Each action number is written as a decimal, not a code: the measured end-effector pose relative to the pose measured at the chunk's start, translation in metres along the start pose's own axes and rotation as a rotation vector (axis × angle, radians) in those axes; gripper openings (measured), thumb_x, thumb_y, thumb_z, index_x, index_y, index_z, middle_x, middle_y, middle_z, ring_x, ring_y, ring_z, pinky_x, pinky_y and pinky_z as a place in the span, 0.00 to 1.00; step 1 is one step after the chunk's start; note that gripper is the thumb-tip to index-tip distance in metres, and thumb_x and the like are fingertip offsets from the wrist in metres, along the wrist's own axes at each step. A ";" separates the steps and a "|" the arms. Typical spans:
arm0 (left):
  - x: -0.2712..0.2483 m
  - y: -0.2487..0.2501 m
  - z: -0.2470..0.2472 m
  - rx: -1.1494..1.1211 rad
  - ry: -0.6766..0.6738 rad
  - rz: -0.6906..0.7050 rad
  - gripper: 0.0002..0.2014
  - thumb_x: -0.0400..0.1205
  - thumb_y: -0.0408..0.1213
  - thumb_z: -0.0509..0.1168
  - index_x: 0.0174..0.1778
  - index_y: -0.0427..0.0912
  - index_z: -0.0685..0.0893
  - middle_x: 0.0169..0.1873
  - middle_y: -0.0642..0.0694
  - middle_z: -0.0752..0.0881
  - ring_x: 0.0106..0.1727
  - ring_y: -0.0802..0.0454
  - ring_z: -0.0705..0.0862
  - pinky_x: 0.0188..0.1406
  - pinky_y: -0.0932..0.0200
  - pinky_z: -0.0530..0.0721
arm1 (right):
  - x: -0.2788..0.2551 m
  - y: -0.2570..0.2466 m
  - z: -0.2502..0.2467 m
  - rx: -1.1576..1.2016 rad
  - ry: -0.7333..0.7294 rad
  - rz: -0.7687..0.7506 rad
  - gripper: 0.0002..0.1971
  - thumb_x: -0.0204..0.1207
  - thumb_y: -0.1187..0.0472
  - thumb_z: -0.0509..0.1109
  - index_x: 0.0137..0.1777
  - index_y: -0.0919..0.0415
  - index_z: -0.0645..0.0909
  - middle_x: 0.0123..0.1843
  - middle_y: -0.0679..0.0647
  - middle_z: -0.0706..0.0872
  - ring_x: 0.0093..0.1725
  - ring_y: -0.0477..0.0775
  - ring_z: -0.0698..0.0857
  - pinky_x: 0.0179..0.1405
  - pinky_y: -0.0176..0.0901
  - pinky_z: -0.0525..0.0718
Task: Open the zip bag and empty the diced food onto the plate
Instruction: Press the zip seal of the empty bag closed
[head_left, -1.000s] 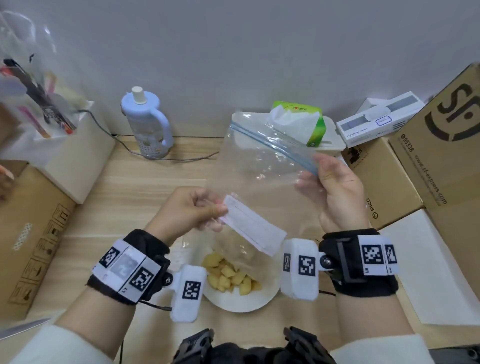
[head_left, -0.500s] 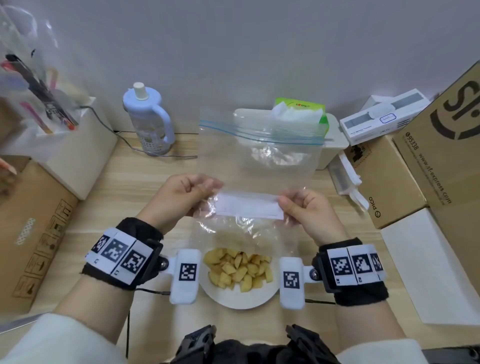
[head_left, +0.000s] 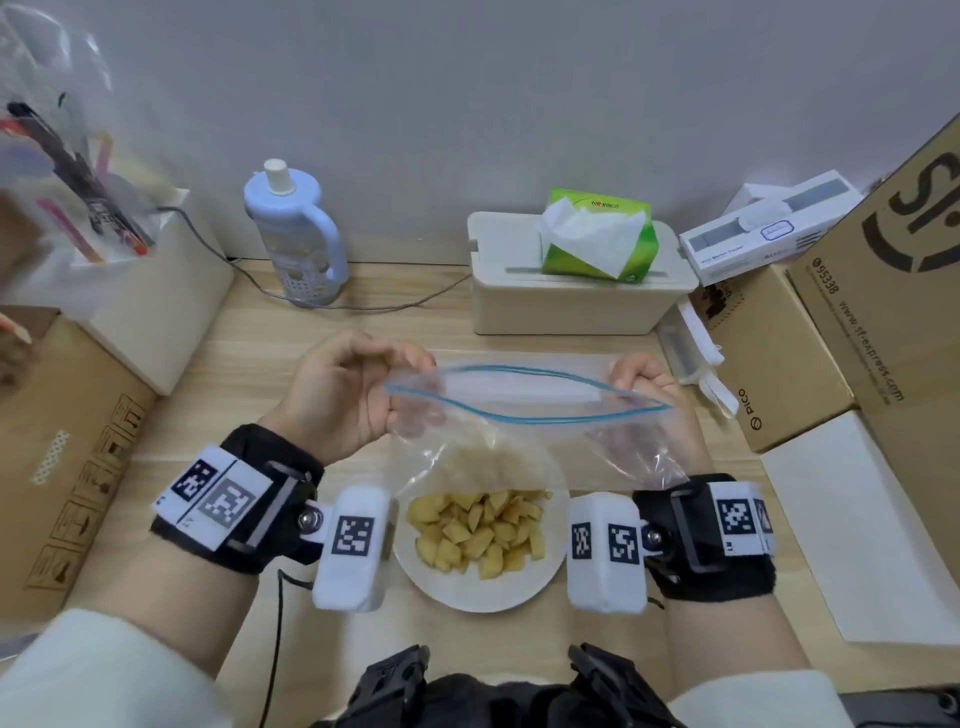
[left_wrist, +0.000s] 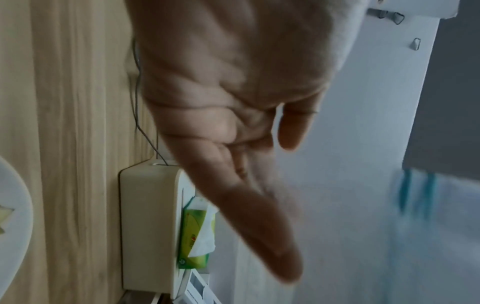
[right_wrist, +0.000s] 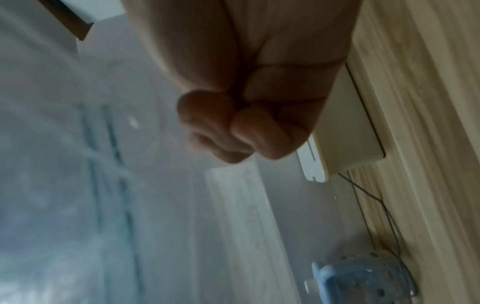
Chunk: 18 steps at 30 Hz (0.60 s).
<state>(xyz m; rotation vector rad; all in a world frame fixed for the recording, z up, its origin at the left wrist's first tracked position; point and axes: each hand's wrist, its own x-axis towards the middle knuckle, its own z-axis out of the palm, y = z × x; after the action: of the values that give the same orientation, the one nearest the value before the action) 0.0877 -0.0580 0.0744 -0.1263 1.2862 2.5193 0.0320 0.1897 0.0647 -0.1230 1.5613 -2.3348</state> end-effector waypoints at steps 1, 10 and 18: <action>0.000 0.001 -0.002 0.058 -0.017 -0.036 0.15 0.52 0.44 0.73 0.26 0.36 0.89 0.25 0.43 0.89 0.22 0.50 0.87 0.17 0.64 0.83 | 0.000 -0.002 0.000 0.004 -0.028 0.004 0.09 0.61 0.63 0.75 0.25 0.52 0.79 0.21 0.44 0.79 0.16 0.42 0.75 0.15 0.28 0.71; 0.012 -0.029 0.014 0.323 0.426 0.330 0.45 0.68 0.19 0.70 0.77 0.54 0.62 0.32 0.49 0.93 0.35 0.59 0.89 0.38 0.65 0.85 | -0.004 0.007 0.030 0.059 -0.145 0.174 0.50 0.52 0.33 0.75 0.73 0.57 0.68 0.63 0.59 0.85 0.63 0.60 0.83 0.59 0.60 0.82; 0.010 -0.028 0.018 0.571 0.265 0.092 0.15 0.65 0.36 0.76 0.48 0.49 0.87 0.37 0.55 0.93 0.40 0.59 0.90 0.42 0.62 0.87 | 0.001 -0.002 0.045 -0.380 0.003 0.117 0.15 0.73 0.75 0.62 0.44 0.52 0.77 0.34 0.50 0.84 0.25 0.39 0.84 0.22 0.33 0.81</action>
<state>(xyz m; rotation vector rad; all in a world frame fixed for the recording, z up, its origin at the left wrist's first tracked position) 0.0879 -0.0255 0.0607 -0.2807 2.1024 2.1490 0.0418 0.1504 0.0844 -0.1128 1.9416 -1.9297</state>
